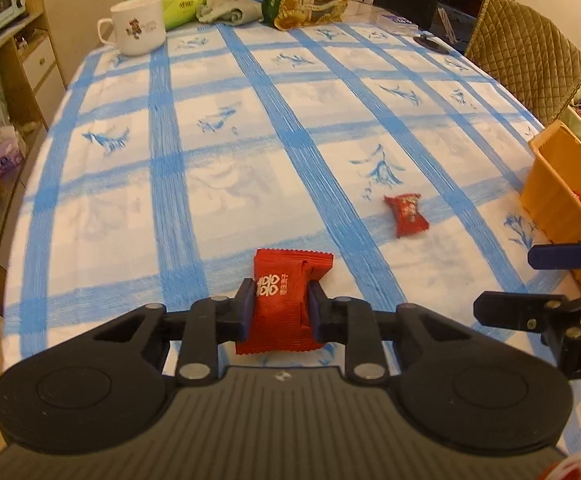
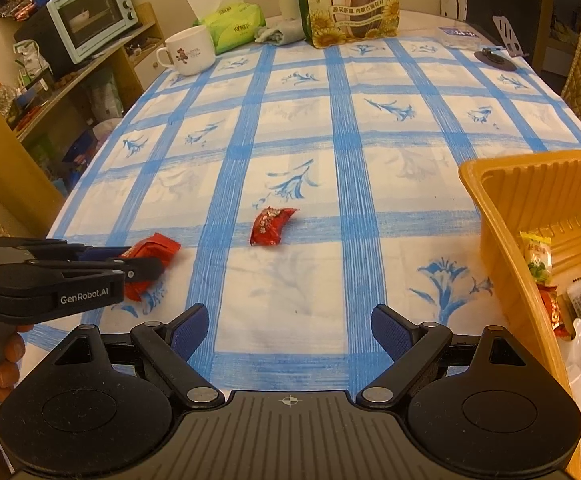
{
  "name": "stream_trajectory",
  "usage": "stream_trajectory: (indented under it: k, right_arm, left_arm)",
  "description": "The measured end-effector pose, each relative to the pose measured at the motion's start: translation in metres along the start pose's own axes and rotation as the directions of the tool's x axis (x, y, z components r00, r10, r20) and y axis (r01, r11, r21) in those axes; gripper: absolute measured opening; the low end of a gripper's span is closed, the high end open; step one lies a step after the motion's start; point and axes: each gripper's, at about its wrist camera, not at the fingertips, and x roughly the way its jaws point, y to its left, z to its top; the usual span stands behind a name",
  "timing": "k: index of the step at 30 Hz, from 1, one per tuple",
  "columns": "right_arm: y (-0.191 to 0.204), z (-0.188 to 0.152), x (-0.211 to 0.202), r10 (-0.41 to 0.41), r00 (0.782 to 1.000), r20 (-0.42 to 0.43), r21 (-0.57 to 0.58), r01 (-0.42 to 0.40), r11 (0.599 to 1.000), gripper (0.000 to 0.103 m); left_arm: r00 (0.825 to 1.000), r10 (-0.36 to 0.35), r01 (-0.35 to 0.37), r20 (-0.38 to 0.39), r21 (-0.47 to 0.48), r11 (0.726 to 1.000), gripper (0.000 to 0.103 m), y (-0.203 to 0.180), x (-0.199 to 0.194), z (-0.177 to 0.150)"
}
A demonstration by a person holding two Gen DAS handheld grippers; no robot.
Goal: Organize snacks
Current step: 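Grasp the small red wrapped sweet with right tool while left tool holds its candy, then carry the red square candy and small red sweet over the orange tray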
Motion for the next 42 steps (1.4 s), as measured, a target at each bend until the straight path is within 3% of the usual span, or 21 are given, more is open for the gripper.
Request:
stream_trajectory:
  k: [3, 6, 13, 16, 26, 28, 42]
  right_arm:
    - [0.003, 0.005, 0.003, 0.003, 1.000, 0.022, -0.020, -0.003, 1.000, 0.088]
    - [0.007, 0.012, 0.008, 0.025, 0.999, 0.046, -0.050, -0.023, 0.998, 0.069]
    - [0.013, 0.036, 0.037, 0.043, 0.998, 0.046, -0.040, -0.042, 0.998, 0.044]
    - [0.013, 0.043, 0.049, 0.035, 0.999, 0.039, -0.038, -0.033, 0.999, 0.039]
    - [0.021, 0.048, 0.068, 0.011, 1.000, 0.027, -0.069, -0.009, 0.998, 0.030]
    - [0.023, 0.047, 0.070, 0.006, 1.000, 0.019, -0.078, -0.005, 0.997, 0.023]
    - [0.031, 0.025, 0.058, 0.030, 1.000, 0.003, -0.119, -0.030, 0.992, 0.020]
  left_arm:
    - [1.000, 0.014, -0.014, 0.012, -0.013, 1.000, 0.024, 0.007, -0.004, 0.003]
    - [0.999, 0.033, -0.032, 0.024, -0.021, 0.999, 0.024, 0.014, -0.008, 0.005]
    - [0.996, 0.074, -0.072, 0.042, -0.052, 0.996, 0.024, 0.034, -0.017, 0.006]
    - [0.995, 0.089, -0.086, 0.045, -0.066, 0.994, 0.024, 0.042, -0.020, 0.005]
    - [0.993, 0.114, -0.109, 0.043, -0.098, 0.989, 0.024, 0.056, -0.028, -0.007]
    - [0.992, 0.116, -0.111, 0.043, -0.098, 0.989, 0.024, 0.056, -0.030, -0.009]
    - [0.993, 0.107, -0.103, 0.048, -0.085, 0.991, 0.024, 0.049, -0.046, -0.025]
